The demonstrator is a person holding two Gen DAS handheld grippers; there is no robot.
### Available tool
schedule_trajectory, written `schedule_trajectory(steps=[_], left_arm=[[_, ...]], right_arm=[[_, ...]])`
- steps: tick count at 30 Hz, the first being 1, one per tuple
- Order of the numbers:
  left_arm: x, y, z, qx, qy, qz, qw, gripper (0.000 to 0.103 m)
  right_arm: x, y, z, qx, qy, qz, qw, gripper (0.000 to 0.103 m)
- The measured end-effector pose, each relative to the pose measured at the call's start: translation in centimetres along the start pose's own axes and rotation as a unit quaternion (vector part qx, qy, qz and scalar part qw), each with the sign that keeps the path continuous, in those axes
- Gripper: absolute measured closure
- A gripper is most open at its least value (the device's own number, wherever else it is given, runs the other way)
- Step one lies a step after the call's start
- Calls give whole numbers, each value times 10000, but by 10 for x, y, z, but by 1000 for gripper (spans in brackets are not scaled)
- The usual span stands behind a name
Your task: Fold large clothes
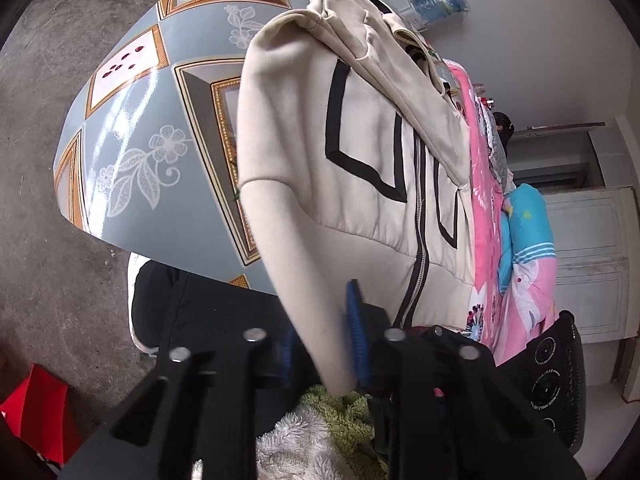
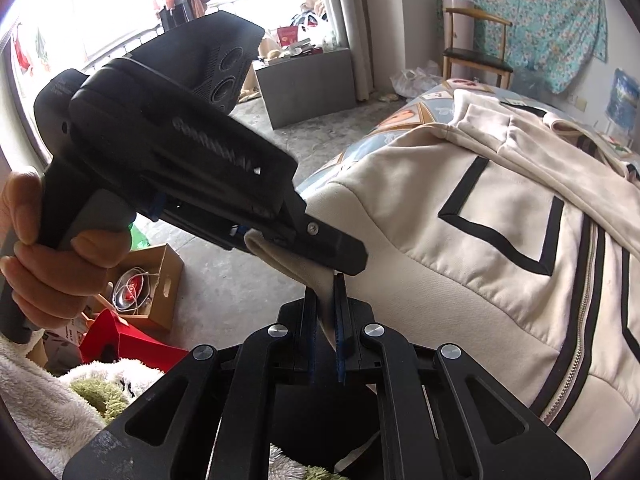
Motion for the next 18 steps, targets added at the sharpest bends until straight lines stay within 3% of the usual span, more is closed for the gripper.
schedule_trajectory(steps=[3,5,7,11,15,18], left_arm=[[-1,5,-2,243,127,238,9993,96],[-2,10,-2,462,224,404,9979,97],[-2,10,-2,669,287,549,9958,97],[-9,16,2,1304,479,1030,9849,97],[-15,22,8,1821,638,1453,9704,97],[-19,28,10,2089,779,1714,9596,97]], right_arm=[[-2,1,-5,133,6,130,9998,87],[-4,6,-13,153,32,300,9994,79],[-8,17,-30,26,139,532,9985,54],[-24,57,-74,-388,312,1243,9910,38],[-56,112,-129,-1036,409,2187,9694,26],[-90,151,-171,-1456,511,2992,9416,26]])
Point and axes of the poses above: each gripper's, at about its wrist camera, not at the fingertips, and z roughly the way its jaws point, y to its right, x to its top, the point moved 3 cm from there along z, roughly the way its jaws point, and after that the axes turned 10 degrees about x, right-handed, at the moved point
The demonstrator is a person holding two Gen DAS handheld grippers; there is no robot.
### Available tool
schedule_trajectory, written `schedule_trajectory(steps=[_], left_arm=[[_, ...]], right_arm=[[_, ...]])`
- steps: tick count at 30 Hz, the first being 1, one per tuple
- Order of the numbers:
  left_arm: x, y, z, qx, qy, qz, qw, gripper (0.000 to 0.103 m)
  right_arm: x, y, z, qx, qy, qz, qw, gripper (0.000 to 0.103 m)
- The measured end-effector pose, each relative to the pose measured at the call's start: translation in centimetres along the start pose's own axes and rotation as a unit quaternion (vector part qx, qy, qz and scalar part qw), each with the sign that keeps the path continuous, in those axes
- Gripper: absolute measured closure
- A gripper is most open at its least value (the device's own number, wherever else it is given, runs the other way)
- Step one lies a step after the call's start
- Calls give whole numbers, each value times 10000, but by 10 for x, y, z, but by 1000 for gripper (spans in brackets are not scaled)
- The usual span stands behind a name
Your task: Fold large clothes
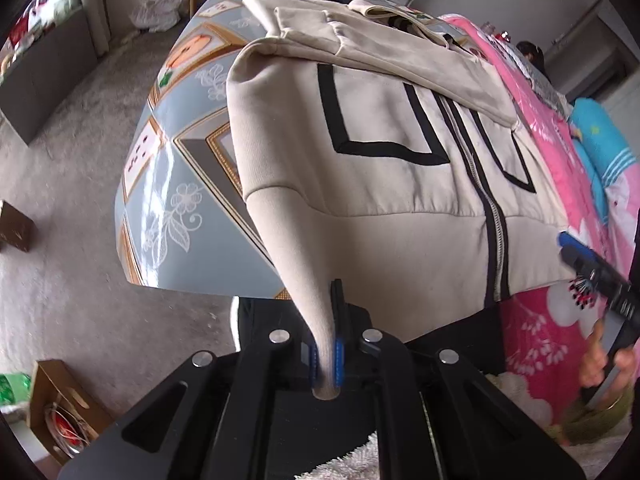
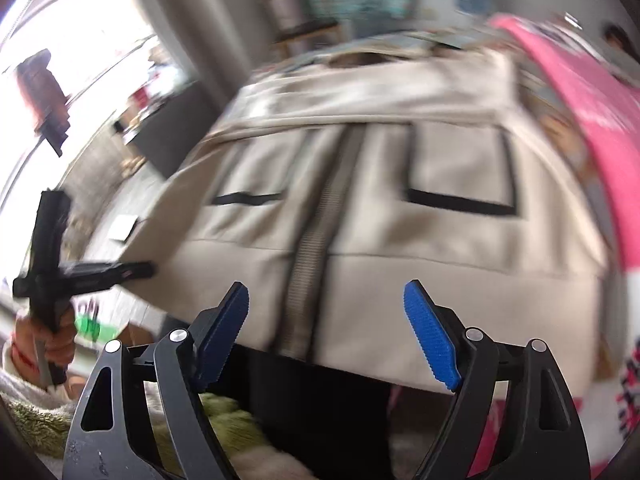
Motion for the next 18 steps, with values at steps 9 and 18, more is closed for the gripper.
schedule_trajectory(steps=[9,18], left_arm=[[-2,2,4,216,-40,1,9998,96],[-1,8,5,435,-49,58,9990,96]], right_arm=[[-21,95,-50,-865,282,992,9909,26],[-18,112,-42,-770,183,1056,9913,30]])
Point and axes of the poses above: each gripper's, at about its wrist camera, not at the fingertips, and z roughly the way its jaws point, y to its right, x to its top, the point moved 3 cm from there along z, roughly the way its jaws point, and after that the axes turned 10 degrees about x, right-handed, at the moved point
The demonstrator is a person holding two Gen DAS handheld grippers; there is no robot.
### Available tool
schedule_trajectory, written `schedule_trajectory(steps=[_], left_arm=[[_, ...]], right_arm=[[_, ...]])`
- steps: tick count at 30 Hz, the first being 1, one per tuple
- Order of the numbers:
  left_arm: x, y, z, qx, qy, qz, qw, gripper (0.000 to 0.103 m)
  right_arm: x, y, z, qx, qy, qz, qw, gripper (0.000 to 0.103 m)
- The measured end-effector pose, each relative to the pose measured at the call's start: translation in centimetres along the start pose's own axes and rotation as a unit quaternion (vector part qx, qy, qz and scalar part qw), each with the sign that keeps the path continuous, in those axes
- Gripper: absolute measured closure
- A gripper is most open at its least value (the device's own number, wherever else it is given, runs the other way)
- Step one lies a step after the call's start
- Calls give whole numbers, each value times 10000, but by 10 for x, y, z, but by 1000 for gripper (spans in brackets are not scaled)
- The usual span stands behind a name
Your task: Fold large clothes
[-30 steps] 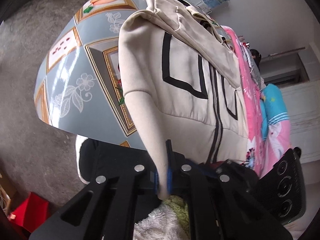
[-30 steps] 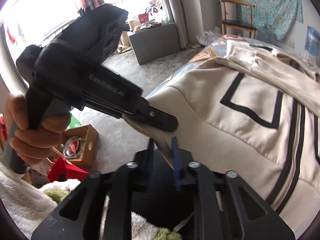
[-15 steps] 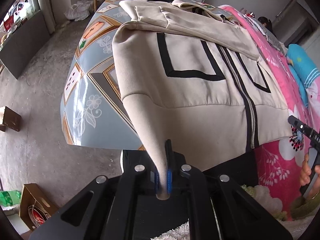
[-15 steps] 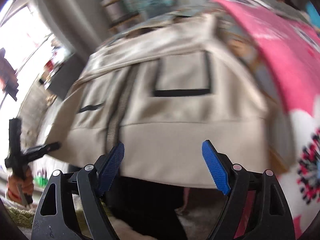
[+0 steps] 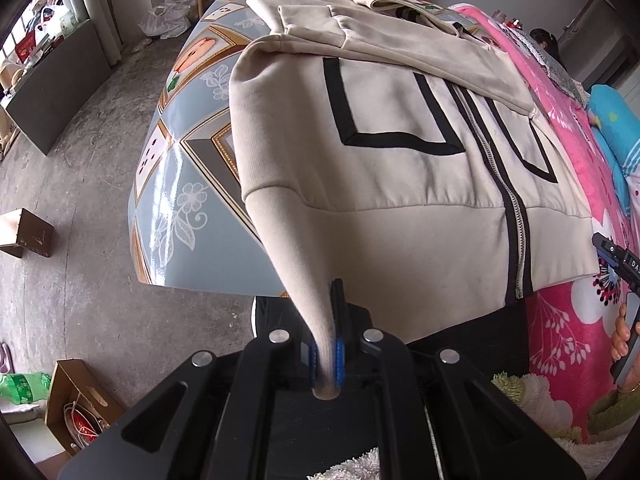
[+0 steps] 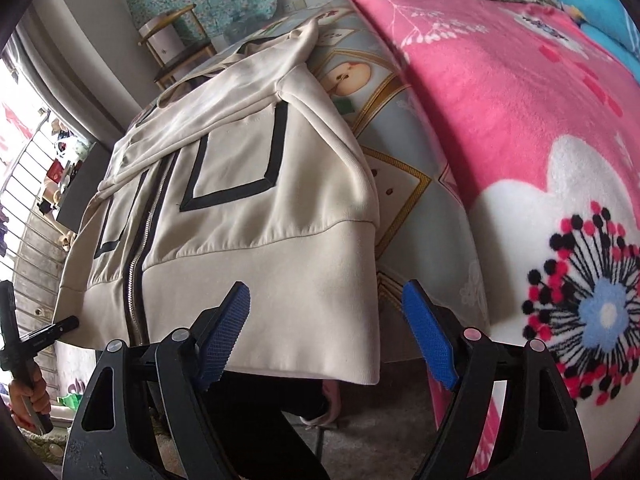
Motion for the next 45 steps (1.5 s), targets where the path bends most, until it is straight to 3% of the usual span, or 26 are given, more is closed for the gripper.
schedule_trajectory(steps=[8,14,17,18,19,27,36,39,45], left_arm=[[0,1,2,18,-24,28,10000,96],[0,1,3,-3,-18,16,10000,96],[-1,1,3,2,-25,12,10000,95],[-1,0,3,-2,-25,7,10000,95],[-1,0,3,-9,-18,10,10000,95],[11,-7,-28,-679,373,-183,9968,97],[70,-24,-57,-1390,754,-650,9853,98],[100,-32,-52,-1474,795,-823,9824,98],[156,-44,-11,-1620,460,-1230,9780,96]], right_arm=[[-17,2,-2,122,-92,192,9997,44],[-25,5,-5,66,-60,335,9994,62],[-25,8,-6,-37,-44,386,9992,80],[-25,8,-7,-51,-38,385,9992,91],[-25,8,-10,-5,-6,398,9992,94],[-2,-15,-40,218,500,316,9980,98],[66,-40,-49,466,1076,1,9931,98],[97,-44,-38,514,1194,-63,9915,98],[151,-37,9,589,1132,55,9918,98]])
Point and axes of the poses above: each gripper's, at about its wrist camera, not at the fingertips, and z roughly the way its jaws point, y to its right, x to its top, the point moved 3 cm from there along z, roughly the way its jaws point, and after that the axes turned 10 degrees about x, right-handed, at the moved point
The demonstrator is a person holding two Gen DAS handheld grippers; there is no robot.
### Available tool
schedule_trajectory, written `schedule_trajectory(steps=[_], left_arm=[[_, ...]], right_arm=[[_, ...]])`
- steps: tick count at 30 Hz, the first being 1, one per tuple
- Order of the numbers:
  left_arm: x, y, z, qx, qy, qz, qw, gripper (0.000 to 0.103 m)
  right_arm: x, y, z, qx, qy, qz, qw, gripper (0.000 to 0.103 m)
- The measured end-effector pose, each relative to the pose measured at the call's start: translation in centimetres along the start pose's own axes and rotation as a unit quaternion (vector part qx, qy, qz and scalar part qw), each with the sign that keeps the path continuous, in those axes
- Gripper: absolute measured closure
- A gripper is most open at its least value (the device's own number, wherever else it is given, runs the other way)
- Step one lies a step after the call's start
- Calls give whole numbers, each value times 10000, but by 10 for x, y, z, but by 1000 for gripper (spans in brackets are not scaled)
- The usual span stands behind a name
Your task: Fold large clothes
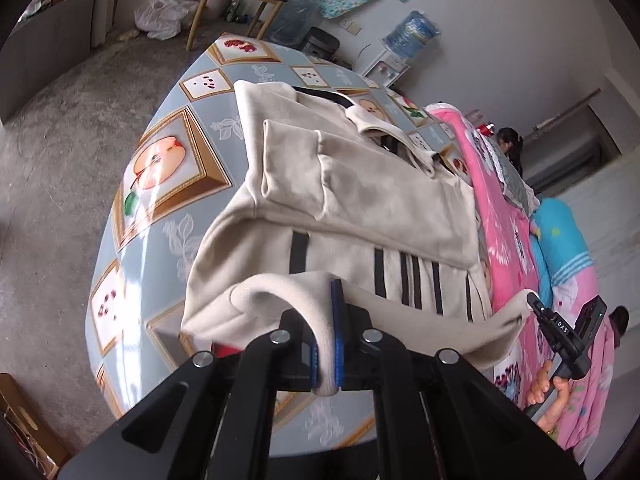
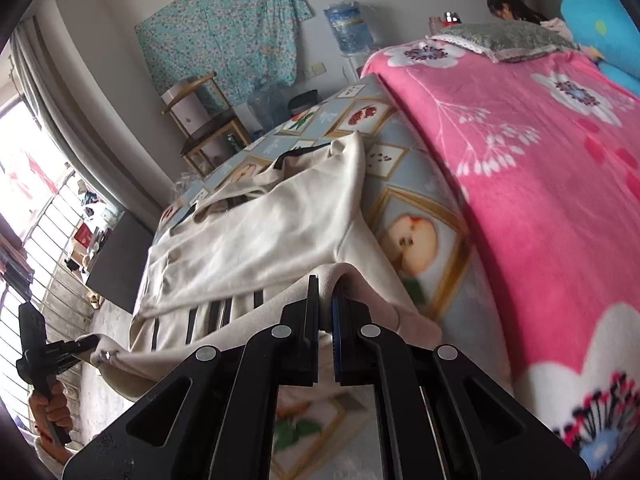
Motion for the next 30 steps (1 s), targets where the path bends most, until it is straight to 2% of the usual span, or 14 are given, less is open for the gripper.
schedule_trajectory(steps=[2,6,9,11,12,13,15,17,19,22,27,30], left_arm=[[15,-7,18,-59,-180,-265,9995,95],[31,-27,45,-308,-468,-813,9951,83],[34,-43,44,-89,-310,-1111,9933,78],[35,-54,34,-139,-157,-1250,9919,74],[35,-60,28,-122,-94,-1302,9914,73],[35,-66,21,-63,-7,-1330,9911,73],[32,-73,7,65,140,-1291,9915,73],[20,-76,-3,65,158,-1180,9929,71],[6,-78,-6,-19,70,-1153,9933,68],[-21,-79,-2,-296,-180,-1307,9908,65],[-55,-72,26,-951,-775,-1756,9768,52],[-59,-72,41,-1109,-923,-2110,9668,49]], right_arm=[[10,11,25,56,-99,181,9998,98],[17,31,68,103,-382,484,9980,96],[15,39,81,83,-487,625,9968,92],[14,42,77,211,-430,712,9963,89],[13,43,72,250,-365,752,9962,79],[13,44,65,271,-264,770,9963,62],[15,43,48,47,-37,685,9976,39],[12,38,29,-26,93,600,9981,38],[4,36,15,189,128,722,9971,35],[-23,31,1,271,-130,837,9960,32],[-66,34,7,293,-667,1245,9895,29],[-78,35,14,330,-794,1397,9864,29]])
Point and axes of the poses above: each gripper's, at about its wrist camera, not at the fingertips, and z roughly the way its jaws point, y to its right, x to its top, the point moved 3 cm from there along z, roughly the way its jaws point, and after that the axes turned 10 degrees about x, right-handed, at the moved point
